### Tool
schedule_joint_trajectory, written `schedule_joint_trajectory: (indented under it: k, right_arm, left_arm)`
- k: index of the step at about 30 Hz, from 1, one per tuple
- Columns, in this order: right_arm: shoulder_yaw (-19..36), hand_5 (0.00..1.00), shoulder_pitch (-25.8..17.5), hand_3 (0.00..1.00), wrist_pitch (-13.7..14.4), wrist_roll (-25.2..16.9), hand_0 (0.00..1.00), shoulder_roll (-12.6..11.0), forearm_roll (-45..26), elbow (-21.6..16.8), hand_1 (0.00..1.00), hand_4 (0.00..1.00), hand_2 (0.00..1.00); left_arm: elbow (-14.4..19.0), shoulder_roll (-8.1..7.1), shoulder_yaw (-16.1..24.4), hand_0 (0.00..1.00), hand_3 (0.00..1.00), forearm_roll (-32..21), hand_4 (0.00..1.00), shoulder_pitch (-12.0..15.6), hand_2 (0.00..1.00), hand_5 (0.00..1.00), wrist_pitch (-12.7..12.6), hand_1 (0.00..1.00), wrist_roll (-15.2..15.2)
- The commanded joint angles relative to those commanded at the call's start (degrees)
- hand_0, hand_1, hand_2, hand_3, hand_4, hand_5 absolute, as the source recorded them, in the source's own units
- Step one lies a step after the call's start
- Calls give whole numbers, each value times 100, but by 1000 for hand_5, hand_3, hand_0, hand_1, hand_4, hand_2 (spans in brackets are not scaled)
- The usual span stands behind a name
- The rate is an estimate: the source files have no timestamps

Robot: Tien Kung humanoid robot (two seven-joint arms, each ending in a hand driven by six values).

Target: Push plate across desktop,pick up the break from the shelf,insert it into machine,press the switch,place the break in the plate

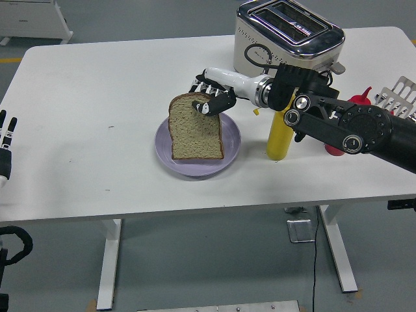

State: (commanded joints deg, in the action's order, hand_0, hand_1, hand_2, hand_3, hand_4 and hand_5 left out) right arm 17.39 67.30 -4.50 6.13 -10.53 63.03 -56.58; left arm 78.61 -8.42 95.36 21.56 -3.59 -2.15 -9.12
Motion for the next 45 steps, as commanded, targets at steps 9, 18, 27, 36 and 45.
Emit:
schedule_joint_trajectory:
  k: [9, 18, 27, 36, 45]
  right_arm:
    - [-38, 151, -79, 495, 110, -83, 340, 65, -57, 191, 404, 246, 466]
    - [-33, 144, -179, 520, 245, -266, 366, 82, -47, 340, 418, 243, 478]
    - [-38, 108, -254, 558, 272, -363, 418, 112, 232, 362, 489, 373, 528]
    - [-40, 167, -261, 664, 380, -418, 513, 124, 508, 389, 589, 520, 612]
    - [-70, 227, -247, 859, 445, -345, 690, 118, 776, 381, 742, 625, 809]
  left_arm:
    - [0, 7, -1, 842, 783, 6, 589, -3, 914, 998, -5, 850, 6]
    - [-3, 11, -9, 841, 782, 10, 589, -13, 913, 998, -3, 848, 11]
    - [-32, 25, -13, 833, 777, 38, 586, 1, 905, 998, -25, 842, 9]
    - [-30, 25, -26, 832, 777, 42, 586, 11, 904, 998, -24, 842, 2]
    - [-24, 19, -12, 835, 779, 51, 585, 21, 903, 998, -24, 841, -5]
